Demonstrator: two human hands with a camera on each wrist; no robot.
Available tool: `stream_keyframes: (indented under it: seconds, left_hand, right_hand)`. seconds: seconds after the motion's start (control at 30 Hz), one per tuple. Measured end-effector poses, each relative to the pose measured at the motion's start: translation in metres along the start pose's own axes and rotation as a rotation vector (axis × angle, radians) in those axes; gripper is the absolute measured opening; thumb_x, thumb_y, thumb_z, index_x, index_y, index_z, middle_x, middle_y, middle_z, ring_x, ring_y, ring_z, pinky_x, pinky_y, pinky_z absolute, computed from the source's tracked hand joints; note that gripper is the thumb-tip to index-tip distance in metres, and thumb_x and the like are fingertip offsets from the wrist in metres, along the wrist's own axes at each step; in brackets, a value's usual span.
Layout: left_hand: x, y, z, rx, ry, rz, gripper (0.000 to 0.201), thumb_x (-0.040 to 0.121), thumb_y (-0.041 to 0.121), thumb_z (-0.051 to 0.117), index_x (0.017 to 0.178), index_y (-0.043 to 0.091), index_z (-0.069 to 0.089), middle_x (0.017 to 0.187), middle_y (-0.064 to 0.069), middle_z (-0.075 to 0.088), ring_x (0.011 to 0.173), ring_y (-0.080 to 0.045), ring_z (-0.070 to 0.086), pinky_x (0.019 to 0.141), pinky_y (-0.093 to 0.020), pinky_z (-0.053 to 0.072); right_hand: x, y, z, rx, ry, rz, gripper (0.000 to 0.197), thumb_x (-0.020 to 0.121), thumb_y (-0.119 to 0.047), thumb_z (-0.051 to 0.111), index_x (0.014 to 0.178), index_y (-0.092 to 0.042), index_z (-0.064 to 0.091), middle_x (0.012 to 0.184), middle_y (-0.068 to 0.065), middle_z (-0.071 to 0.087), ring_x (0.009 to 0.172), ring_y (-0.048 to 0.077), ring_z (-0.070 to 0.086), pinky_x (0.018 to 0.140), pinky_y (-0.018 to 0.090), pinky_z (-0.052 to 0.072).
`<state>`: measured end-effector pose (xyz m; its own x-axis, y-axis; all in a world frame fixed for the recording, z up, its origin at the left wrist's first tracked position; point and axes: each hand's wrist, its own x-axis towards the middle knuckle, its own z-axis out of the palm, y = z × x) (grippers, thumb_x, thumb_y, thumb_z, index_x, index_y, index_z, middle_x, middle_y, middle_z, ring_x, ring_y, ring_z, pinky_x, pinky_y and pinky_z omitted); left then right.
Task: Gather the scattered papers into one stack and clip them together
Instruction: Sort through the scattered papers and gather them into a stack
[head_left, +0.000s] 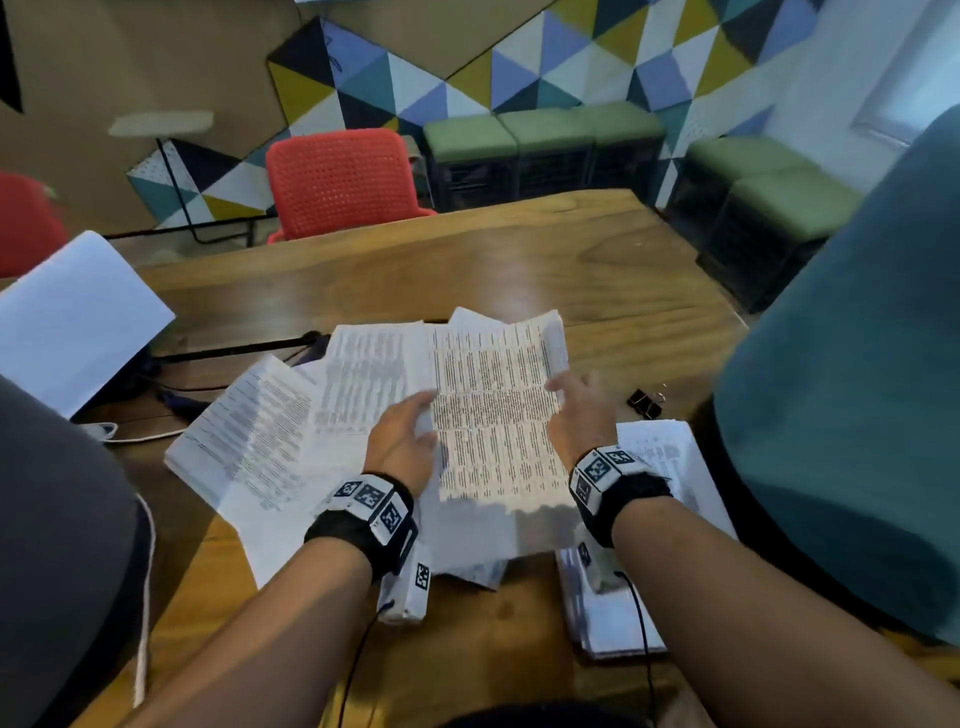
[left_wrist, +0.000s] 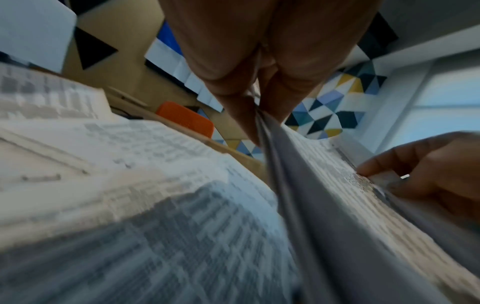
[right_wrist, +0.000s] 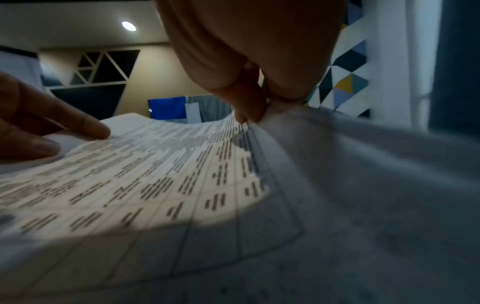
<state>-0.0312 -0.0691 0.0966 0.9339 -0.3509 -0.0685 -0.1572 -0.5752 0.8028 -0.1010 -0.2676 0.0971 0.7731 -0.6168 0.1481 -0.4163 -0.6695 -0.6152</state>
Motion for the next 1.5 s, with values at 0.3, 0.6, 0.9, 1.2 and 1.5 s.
stream_keyframes:
  seconds: [0.3, 0.6, 0.9, 1.2, 1.5]
  left_hand:
    - [-0.035, 0.023, 0.136, 0.302, -0.301, 0.073, 0.056, 0.089, 0.013, 0.063, 0.141, 0.02, 0.044, 0.139, -0.005, 0.045, 0.127, -0.019, 0.047, 0.107, -0.025, 0.032]
    - [-0.049, 0.025, 0.18, 0.385, -0.313, 0.073, 0.056, 0.087, 0.013, 0.063, 0.141, 0.016, 0.046, 0.135, -0.005, 0.046, 0.123, -0.021, 0.049, 0.106, -0.027, 0.036]
    - [-0.046, 0.024, 0.18, 0.359, -0.297, 0.0, 0.058, 0.086, 0.004, 0.058, 0.142, 0.013, 0.043, 0.148, -0.008, 0.029, 0.123, -0.023, 0.05, 0.099, -0.025, 0.04]
    - [-0.024, -0.002, 0.12, 0.384, -0.201, -0.153, 0.057, 0.089, 0.013, 0.056, 0.144, 0.018, 0.039, 0.148, -0.008, 0.03, 0.13, -0.024, 0.042, 0.106, -0.028, 0.034]
    - [0.002, -0.057, 0.033, 0.463, -0.167, -0.396, 0.059, 0.083, 0.009, 0.059, 0.139, 0.019, 0.044, 0.143, -0.012, 0.04, 0.123, -0.03, 0.05, 0.102, -0.037, 0.045]
  right_hand:
    - [-0.023, 0.13, -0.05, -0.371, -0.151, 0.105, 0.023, 0.082, 0.007, 0.052, 0.103, 0.005, 0.062, 0.118, 0.017, 0.048, 0.105, 0.032, 0.049, 0.086, 0.035, 0.049]
    - [-0.034, 0.182, -0.058, -0.276, -0.198, 0.11, 0.016, 0.084, 0.001, 0.048, 0.098, 0.002, 0.057, 0.128, 0.015, 0.045, 0.103, 0.031, 0.046, 0.089, 0.04, 0.044]
    - [-0.03, 0.186, -0.045, -0.149, -0.158, 0.211, 0.048, 0.084, -0.005, 0.051, 0.131, -0.01, 0.046, 0.131, 0.013, 0.042, 0.114, 0.03, 0.043, 0.098, 0.033, 0.038]
    - [-0.021, 0.122, -0.026, -0.277, -0.446, -0.033, 0.039, 0.08, -0.001, 0.054, 0.118, -0.005, 0.061, 0.123, 0.013, 0.046, 0.115, 0.031, 0.046, 0.098, 0.039, 0.045]
    - [-0.015, 0.046, 0.041, -0.111, -0.479, 0.045, 0.03, 0.089, -0.001, 0.045, 0.111, 0.002, 0.064, 0.114, 0.018, 0.064, 0.108, 0.031, 0.058, 0.088, 0.032, 0.044]
